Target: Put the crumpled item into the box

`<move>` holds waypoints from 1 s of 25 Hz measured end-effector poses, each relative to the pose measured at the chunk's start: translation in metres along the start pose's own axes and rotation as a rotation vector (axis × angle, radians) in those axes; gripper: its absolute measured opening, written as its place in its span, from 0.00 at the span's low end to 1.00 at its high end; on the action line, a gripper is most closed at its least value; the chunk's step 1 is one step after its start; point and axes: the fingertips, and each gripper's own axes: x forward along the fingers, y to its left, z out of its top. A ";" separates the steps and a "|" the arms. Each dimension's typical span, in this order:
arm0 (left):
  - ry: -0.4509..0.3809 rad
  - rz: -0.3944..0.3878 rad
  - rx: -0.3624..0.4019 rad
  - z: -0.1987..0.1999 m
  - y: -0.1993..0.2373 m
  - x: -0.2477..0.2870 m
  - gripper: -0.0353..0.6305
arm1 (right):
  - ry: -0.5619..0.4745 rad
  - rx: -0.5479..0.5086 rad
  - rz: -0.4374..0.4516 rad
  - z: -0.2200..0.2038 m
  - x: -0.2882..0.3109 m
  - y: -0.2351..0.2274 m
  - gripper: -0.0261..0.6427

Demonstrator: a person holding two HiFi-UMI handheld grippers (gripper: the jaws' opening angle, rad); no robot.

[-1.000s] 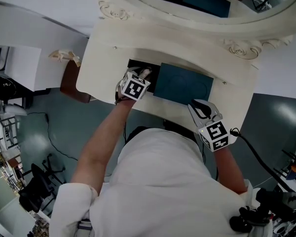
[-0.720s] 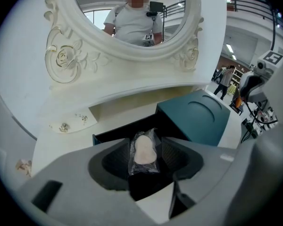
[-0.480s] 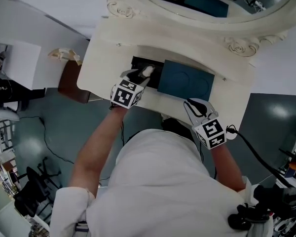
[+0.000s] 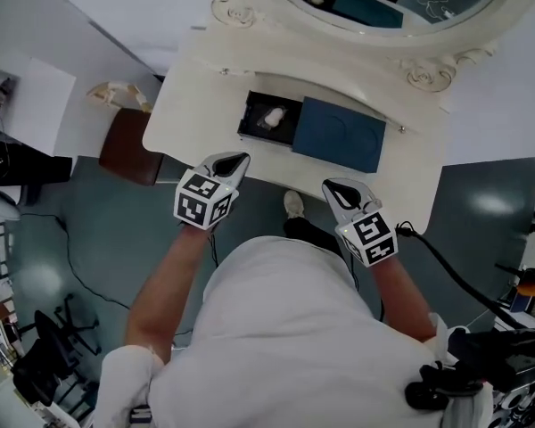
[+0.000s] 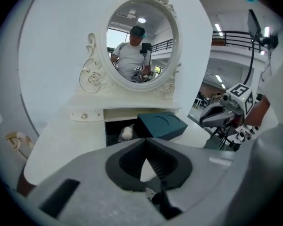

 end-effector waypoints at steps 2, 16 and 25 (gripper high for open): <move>-0.029 -0.027 -0.022 -0.010 -0.010 -0.024 0.05 | -0.003 -0.005 -0.004 0.002 -0.005 0.019 0.04; -0.141 -0.203 -0.054 -0.086 -0.096 -0.165 0.05 | 0.006 -0.025 -0.006 -0.025 -0.026 0.154 0.04; -0.193 -0.245 -0.024 -0.111 -0.137 -0.207 0.05 | 0.005 -0.074 0.015 -0.035 -0.040 0.207 0.04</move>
